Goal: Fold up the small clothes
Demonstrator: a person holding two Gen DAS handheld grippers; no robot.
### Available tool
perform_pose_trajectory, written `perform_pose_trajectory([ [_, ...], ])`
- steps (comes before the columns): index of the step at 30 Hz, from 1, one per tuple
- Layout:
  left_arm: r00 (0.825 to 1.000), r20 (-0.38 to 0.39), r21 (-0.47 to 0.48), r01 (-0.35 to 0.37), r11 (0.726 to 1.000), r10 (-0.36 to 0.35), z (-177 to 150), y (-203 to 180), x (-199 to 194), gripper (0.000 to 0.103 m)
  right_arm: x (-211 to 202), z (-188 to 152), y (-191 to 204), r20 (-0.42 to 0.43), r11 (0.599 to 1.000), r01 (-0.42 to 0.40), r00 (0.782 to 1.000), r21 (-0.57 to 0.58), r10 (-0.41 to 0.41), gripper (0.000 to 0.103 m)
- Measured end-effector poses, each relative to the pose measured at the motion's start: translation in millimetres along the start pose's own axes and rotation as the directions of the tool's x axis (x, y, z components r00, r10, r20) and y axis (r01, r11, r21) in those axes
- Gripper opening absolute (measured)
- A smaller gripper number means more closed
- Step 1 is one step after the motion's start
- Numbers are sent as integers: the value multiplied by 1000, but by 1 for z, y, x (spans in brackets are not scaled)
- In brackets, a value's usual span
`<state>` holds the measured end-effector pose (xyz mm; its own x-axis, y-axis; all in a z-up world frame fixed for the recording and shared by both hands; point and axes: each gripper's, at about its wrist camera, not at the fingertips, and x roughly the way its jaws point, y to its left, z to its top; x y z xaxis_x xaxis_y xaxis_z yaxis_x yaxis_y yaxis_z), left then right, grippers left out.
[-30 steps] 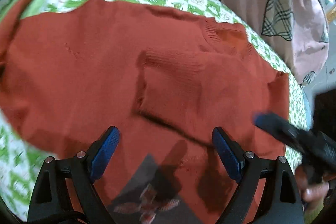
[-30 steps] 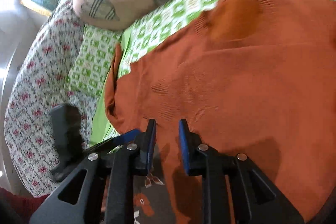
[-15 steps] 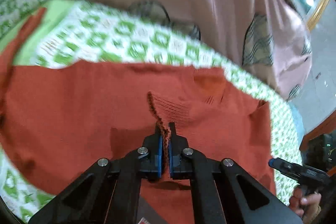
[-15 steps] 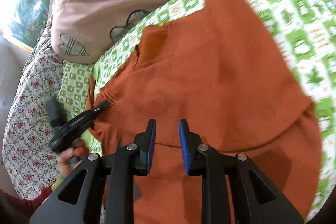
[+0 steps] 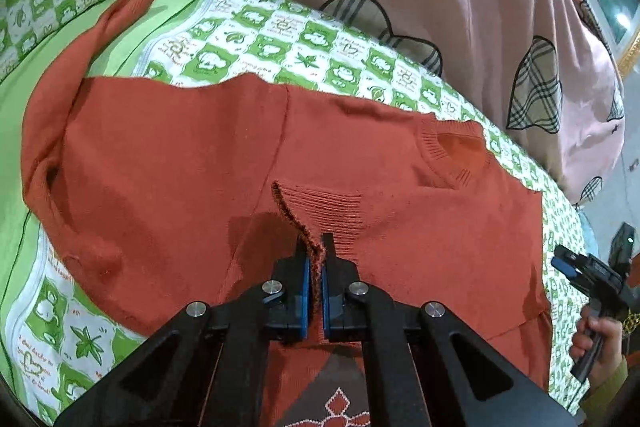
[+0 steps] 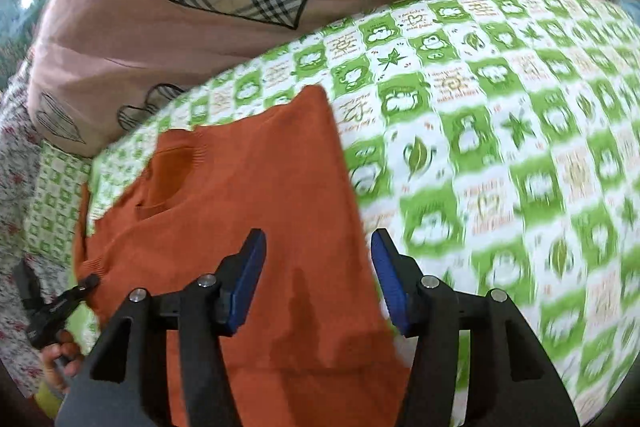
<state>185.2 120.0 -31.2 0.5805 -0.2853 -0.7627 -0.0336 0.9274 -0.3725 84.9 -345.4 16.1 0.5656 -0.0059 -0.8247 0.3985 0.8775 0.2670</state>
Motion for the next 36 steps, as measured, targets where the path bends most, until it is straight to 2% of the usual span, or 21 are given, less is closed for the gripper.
perform_pose_trajectory([
  [5,1000,-20,-4,-10,1000,10,-3,-2,3,2,48,9,-5,-100,999,35,994,-32,-38,54],
  [6,1000,-22,-2,-10,1000,10,-3,-3,3,2,51,8,-4,-108,998,37,993,-45,-41,23],
  [7,1000,-22,0,-8,1000,8,-2,-4,3,2,52,9,-3,-119,998,31,992,-60,-38,12],
  [12,999,-27,33,22,999,-21,0,-22,9,2,10,17,-8,-22,996,70,997,-50,-71,11],
  [14,999,-54,45,12,999,-9,-3,-27,22,2,13,15,-16,-28,993,102,994,-54,-104,11],
  [18,996,-90,30,-26,999,28,-12,-16,41,3,27,13,-34,-57,994,110,992,6,-110,10],
  [24,993,-86,102,-68,992,77,-11,-18,43,5,34,11,-24,-61,989,145,988,-5,-145,13],
  [25,993,-87,106,-70,992,79,-10,-18,41,7,32,12,-23,-62,989,149,987,-4,-149,17],
  [27,993,-84,104,-77,992,86,-9,-16,30,11,20,13,-18,-45,984,176,983,0,-176,18],
  [29,994,-80,88,-73,993,80,-10,-9,17,12,-1,9,-10,-6,988,151,988,1,-151,25],
  [31,995,-68,64,-62,996,67,-12,1,0,18,-13,2,2,14,994,106,994,-9,-105,37],
  [36,994,-10,33,-108,994,108,-3,31,-38,34,-19,-26,37,-33,997,-8,999,-71,6,37],
])
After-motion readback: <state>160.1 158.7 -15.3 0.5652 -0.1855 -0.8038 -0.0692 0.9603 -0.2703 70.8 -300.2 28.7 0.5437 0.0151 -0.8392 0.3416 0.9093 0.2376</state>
